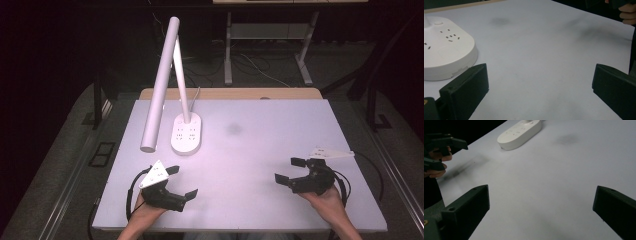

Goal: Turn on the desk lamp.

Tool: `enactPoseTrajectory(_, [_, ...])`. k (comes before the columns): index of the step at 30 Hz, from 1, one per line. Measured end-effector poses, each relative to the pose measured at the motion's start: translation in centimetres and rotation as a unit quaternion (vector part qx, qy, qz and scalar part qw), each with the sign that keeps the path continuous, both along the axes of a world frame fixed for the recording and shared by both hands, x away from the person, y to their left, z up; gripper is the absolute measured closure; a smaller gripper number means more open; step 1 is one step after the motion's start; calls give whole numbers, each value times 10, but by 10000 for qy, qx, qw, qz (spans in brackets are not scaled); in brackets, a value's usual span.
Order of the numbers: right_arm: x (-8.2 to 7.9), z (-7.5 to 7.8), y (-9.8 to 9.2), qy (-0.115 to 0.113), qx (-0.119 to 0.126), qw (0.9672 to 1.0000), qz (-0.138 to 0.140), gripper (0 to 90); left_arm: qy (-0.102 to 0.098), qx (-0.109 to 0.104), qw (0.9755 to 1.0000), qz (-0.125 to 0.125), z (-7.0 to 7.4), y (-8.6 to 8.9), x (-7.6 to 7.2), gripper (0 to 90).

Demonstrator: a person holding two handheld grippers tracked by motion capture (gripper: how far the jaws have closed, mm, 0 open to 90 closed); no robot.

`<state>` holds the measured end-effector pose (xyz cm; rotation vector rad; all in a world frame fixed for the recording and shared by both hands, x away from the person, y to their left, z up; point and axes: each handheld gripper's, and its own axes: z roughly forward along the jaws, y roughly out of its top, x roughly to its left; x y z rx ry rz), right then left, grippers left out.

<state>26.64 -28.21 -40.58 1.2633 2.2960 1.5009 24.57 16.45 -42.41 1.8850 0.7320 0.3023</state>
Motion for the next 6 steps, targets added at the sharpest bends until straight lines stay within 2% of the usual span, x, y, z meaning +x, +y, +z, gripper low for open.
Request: enactPoseTrajectory(6, [-16, -10, -10, 63, -9, 9999, -124, 2, 11, 7, 10000, 7, 0, 0, 1, 0])
